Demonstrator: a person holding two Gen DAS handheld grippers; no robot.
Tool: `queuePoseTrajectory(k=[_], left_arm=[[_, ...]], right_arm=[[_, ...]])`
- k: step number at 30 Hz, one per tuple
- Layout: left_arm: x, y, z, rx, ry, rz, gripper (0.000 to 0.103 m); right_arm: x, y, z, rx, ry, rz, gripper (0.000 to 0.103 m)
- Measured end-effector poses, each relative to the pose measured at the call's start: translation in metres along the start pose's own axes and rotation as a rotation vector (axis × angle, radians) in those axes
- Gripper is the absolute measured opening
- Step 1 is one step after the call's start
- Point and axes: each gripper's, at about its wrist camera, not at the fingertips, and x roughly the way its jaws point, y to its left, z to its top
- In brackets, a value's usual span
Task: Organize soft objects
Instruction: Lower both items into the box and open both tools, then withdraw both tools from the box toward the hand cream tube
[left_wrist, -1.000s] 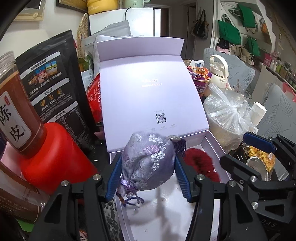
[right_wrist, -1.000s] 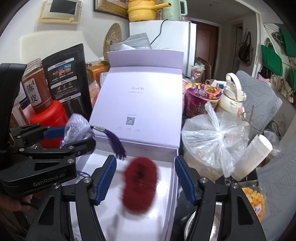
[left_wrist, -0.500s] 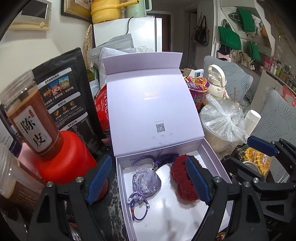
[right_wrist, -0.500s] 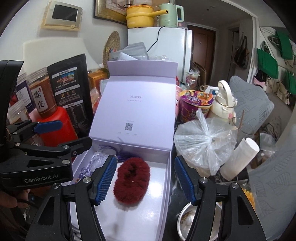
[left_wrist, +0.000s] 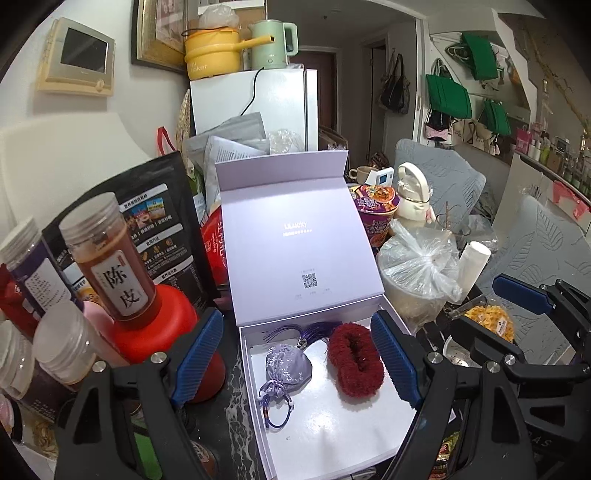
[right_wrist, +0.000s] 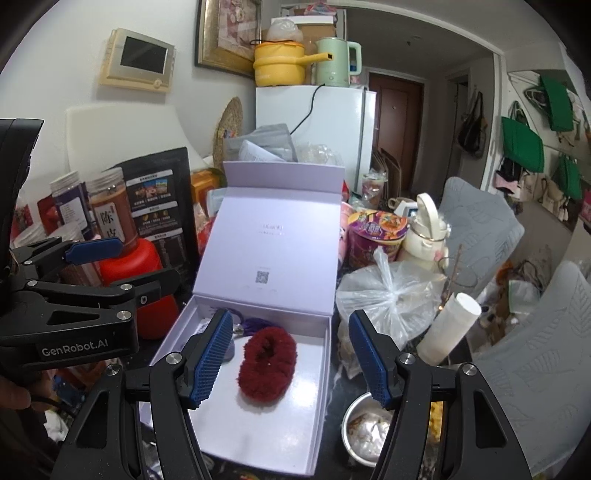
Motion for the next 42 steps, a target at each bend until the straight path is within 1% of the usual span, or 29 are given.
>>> queuePoseTrajectory(k=[11,18,25,34,42], left_arm=[[-0.048,-0.005,-0.004,0.01,-0.057,-0.008,0.083],[-0.079,-0.007,-0.013,0.01,-0.095,-0.017,0.083],[-0.104,-0.01,-0.024,0.019,-0.113,-0.021,0.083],[-0.139,-0.019,-0.047,0.039,-0.135,-0.035,0.083],[-0.161,-0.024,-0.075,0.047,-0.127,-0.033,0.083]], right_arm=[[-0.047,0.007,-0.004,0.003,-0.058,-0.013,0.066],[-0.078,0.015,-0.013,-0.003,-0.087,-0.023,0.066],[-0.105,0.02,-0.027,0.004,-0.103,-0.033,0.066],[-0.139,0.031,-0.049,0.008,-0.116,-0.036,0.066],[-0.161,0.042,-0.075,0.01,-0.112,-0.023,0.066]])
